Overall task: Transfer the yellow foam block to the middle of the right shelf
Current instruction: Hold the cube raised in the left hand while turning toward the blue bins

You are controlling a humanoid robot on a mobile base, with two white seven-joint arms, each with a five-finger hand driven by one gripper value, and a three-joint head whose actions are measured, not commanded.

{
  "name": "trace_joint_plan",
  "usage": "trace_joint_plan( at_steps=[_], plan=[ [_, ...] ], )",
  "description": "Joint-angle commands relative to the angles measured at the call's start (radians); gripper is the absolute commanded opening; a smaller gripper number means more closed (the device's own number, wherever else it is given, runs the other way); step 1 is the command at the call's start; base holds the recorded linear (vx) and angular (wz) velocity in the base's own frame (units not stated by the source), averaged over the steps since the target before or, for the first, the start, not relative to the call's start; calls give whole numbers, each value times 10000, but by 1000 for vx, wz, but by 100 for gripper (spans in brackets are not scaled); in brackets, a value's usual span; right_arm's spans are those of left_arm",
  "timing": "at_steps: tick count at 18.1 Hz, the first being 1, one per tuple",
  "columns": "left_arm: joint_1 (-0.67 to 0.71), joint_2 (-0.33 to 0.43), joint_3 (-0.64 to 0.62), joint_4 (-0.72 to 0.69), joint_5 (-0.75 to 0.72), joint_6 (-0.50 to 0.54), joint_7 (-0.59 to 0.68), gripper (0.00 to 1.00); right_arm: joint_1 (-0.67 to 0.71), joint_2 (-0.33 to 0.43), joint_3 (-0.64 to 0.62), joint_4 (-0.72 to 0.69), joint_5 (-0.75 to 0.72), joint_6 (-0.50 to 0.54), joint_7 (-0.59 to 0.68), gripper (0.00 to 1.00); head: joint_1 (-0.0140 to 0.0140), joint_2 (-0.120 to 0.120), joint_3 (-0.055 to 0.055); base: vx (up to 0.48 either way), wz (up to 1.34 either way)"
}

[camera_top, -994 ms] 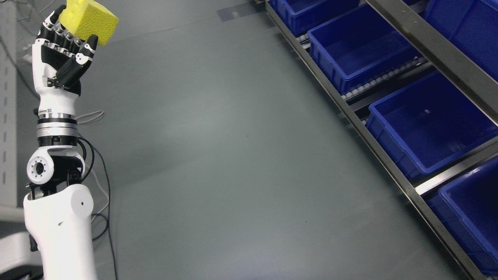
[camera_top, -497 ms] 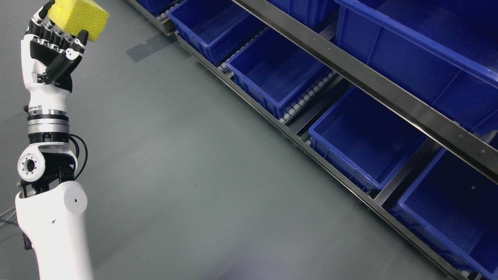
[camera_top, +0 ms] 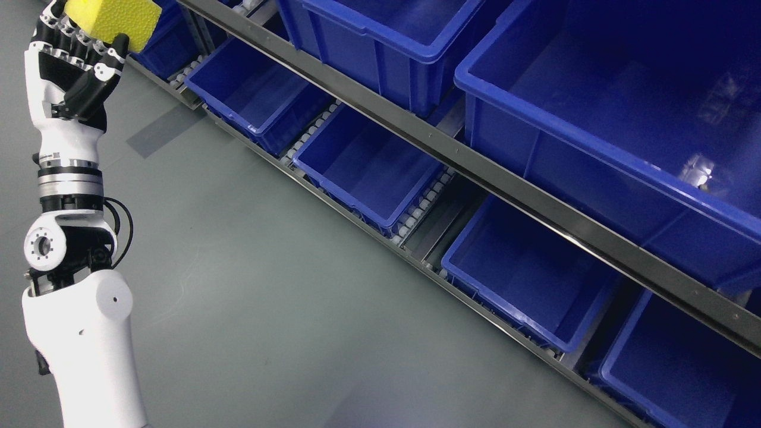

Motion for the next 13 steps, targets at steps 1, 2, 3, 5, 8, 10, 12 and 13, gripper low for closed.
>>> trace_joint_plan(
  at_steps=[1,2,3,5,8,10,12,13],
  plan=[
    [-132,-134,50,-16,0,6,29,31,16,-175,4,-174,31,-46,3,100,0,0,0,371,-177],
    [-133,-150,50,-16,0,6,44,31,16,-175,-11,-174,31,-46,3,100,0,0,0,332,-193],
    [-133,-195,34,-16,0,51,60,31,16,-175,-12,-174,31,-46,3,100,0,0,0,332,-193],
    [-118,-440,19,-16,-30,67,45,31,16,-175,4,-174,31,-46,3,100,0,0,0,252,-251],
    [-300,-472,-12,-16,-92,173,45,31,16,-175,4,-174,31,-46,3,100,0,0,0,280,-355],
    [-743,-442,-12,-46,-92,358,29,31,16,-175,4,-174,31,-46,3,100,0,0,0,203,-306],
    [-1524,-411,-27,-62,-92,435,14,31,16,-175,4,-174,31,-46,3,100,0,0,0,171,-237],
    [-1924,-411,-27,-62,-92,648,14,31,16,-175,4,-174,31,-46,3,100,0,0,0,159,-196]
  ],
)
